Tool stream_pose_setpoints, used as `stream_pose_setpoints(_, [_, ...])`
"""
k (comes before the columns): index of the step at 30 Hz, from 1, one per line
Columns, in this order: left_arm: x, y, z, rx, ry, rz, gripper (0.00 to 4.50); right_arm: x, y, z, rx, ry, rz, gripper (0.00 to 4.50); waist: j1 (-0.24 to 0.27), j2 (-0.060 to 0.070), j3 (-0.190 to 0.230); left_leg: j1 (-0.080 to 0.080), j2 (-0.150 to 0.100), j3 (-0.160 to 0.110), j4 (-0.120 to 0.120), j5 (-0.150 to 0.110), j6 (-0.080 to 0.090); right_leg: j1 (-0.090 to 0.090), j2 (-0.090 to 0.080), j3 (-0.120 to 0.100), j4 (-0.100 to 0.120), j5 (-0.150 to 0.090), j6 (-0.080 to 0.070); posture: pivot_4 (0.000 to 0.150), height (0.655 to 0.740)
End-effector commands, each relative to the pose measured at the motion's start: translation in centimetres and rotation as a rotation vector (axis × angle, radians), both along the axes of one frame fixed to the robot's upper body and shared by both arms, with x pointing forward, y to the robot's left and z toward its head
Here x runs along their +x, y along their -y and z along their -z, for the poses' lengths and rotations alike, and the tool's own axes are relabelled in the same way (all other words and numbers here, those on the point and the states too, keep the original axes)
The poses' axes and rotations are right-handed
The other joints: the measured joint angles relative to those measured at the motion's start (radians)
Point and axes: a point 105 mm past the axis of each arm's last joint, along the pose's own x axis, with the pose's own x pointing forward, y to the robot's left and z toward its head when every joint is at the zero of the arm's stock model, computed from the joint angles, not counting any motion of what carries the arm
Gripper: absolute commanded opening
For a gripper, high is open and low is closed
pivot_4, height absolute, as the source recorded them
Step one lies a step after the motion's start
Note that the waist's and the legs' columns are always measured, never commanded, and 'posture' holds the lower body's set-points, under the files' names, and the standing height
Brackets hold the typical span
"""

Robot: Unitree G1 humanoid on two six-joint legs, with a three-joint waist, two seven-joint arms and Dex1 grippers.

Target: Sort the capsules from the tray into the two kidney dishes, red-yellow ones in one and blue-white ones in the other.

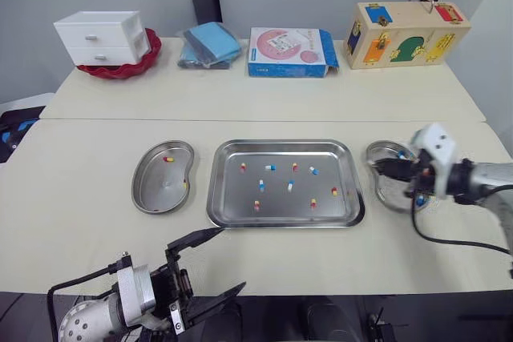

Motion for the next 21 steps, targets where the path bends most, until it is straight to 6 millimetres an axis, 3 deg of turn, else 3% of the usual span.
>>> stream_pose_setpoints(1, [-0.3,-0.4,0.2,-0.018,0.016,0.015,4.5,-0.3,1.1,-0.6,-0.018,0.029,0.023,0.02,-0.002,0.0,0.0,0.0,0.0,0.0,0.0,0.0,0.0,0.0,0.0,0.0,0.0,0.0,0.0,0.15,0.74])
stream_pose_setpoints(21, [-1.2,-1.9,2.3,-0.029,0.01,-0.067,4.5,0.4,2.3,0.7,-0.038,-0.004,0.05,0.02,0.003,0.001,0.0,0.0,0.0,0.0,0.0,0.0,0.0,0.001,0.0,0.0,0.0,0.0,0.0,0.15,0.74])
